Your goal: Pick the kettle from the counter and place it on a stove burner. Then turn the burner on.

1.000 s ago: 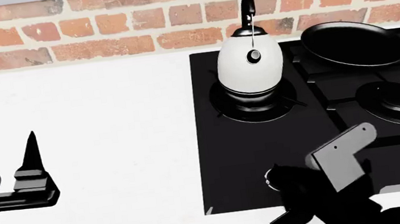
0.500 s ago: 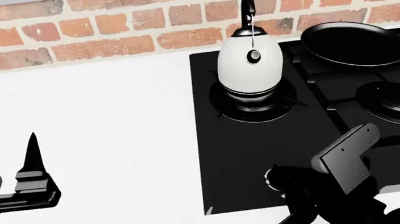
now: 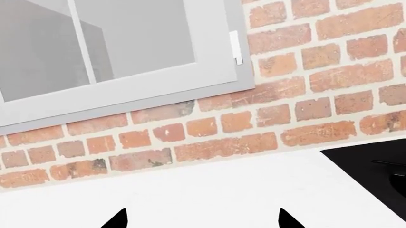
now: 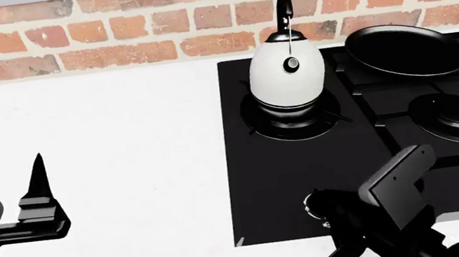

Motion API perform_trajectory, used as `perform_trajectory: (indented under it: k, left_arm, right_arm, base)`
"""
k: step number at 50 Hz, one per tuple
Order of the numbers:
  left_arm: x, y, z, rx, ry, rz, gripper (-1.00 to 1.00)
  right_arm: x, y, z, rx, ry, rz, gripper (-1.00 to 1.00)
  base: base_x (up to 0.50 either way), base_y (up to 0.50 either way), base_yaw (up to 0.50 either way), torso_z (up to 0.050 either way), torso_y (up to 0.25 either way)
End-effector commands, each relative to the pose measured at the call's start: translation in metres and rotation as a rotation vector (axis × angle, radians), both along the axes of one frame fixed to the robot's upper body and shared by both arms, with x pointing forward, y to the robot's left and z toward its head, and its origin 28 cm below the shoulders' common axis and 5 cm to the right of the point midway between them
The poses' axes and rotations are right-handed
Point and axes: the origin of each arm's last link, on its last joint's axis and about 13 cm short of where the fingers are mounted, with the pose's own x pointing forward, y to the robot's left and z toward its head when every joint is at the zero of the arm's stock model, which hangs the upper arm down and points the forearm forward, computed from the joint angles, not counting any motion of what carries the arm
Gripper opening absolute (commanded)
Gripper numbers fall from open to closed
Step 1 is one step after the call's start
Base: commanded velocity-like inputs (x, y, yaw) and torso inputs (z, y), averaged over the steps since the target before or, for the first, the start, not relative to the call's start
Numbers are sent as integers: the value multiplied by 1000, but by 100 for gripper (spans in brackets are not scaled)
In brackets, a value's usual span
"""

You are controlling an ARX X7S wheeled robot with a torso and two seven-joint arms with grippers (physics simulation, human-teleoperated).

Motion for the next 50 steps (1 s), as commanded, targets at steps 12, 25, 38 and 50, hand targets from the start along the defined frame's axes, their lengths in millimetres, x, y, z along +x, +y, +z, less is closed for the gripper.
perform_trajectory:
  k: [12, 25, 38, 50]
  left_arm:
    - [0, 0, -1, 5, 1, 3, 100]
    - [1, 0, -2, 3, 2, 0, 100]
    - [2, -1, 0, 3, -4, -7, 100]
    - [-11, 2, 9, -12, -62, -27, 100]
  right_arm:
    - [2, -15, -4, -89, -55, -93, -100]
    - [-3, -14, 11, -90, -125, -112, 100]
    - [-26, -15, 53, -67, -282, -104, 100]
    - [-59, -17, 65, -52, -365, -124, 100]
  base:
    - [0, -2, -3, 0, 0]
    - [-1, 0, 0, 0, 0]
    - [0, 0, 0, 0, 0]
    - [0, 0, 0, 0, 0]
